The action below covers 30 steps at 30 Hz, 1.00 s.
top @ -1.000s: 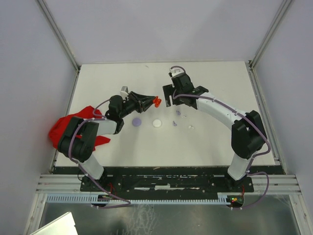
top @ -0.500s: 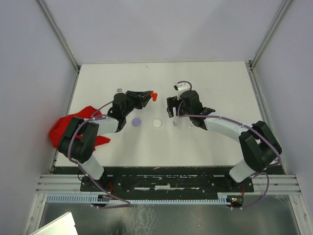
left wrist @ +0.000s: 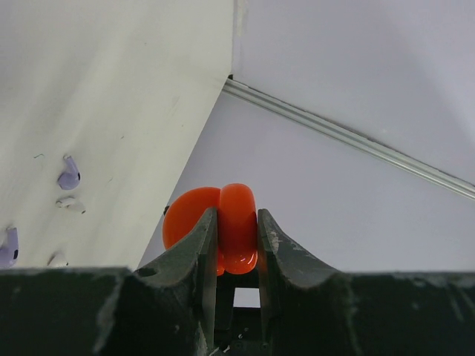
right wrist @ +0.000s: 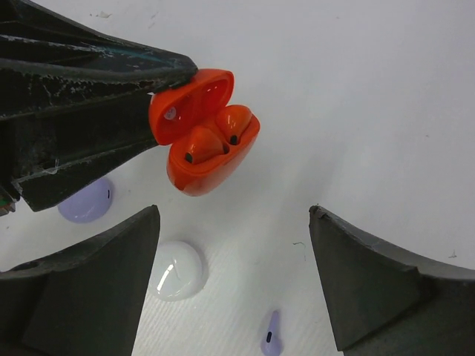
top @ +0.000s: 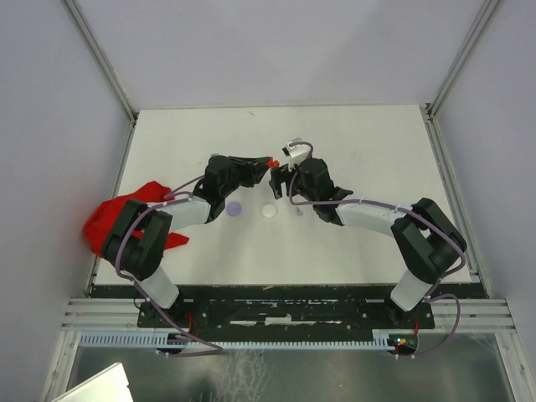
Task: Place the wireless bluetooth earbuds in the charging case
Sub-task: Close the charging case.
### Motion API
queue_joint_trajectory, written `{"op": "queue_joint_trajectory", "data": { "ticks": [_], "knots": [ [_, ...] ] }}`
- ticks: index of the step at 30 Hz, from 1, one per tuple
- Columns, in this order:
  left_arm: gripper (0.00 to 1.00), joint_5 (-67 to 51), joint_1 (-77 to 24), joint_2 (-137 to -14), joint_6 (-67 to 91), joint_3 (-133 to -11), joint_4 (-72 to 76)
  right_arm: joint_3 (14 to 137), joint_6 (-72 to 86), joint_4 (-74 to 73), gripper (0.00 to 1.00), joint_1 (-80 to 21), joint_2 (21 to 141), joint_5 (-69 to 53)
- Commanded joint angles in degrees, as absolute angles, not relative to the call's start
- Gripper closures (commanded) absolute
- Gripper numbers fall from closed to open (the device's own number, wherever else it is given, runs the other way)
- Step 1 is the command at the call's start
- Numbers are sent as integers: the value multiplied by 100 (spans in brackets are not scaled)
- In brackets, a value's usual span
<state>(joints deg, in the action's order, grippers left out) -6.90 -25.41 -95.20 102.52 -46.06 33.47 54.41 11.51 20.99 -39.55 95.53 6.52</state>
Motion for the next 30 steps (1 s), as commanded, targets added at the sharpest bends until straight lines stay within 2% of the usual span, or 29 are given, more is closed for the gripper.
{"op": "queue_joint_trajectory", "data": {
  "ticks": [1, 13, 30],
  "knots": [
    [97, -518, -2588, -9373, 10496, -4767, 3262, 5803, 1036, 2655, 11, -4049, 9715, 924],
    [97, -537, -2597, -9084, 10540, -4487, 3174, 6074, 620, 2654, 11, -4054, 10026, 1653],
    [97, -597, -2541, -9092, 10512, -4315, 3235, 5916, 88, 2592, 10, -4057, 9867, 2160]
  ]
}}
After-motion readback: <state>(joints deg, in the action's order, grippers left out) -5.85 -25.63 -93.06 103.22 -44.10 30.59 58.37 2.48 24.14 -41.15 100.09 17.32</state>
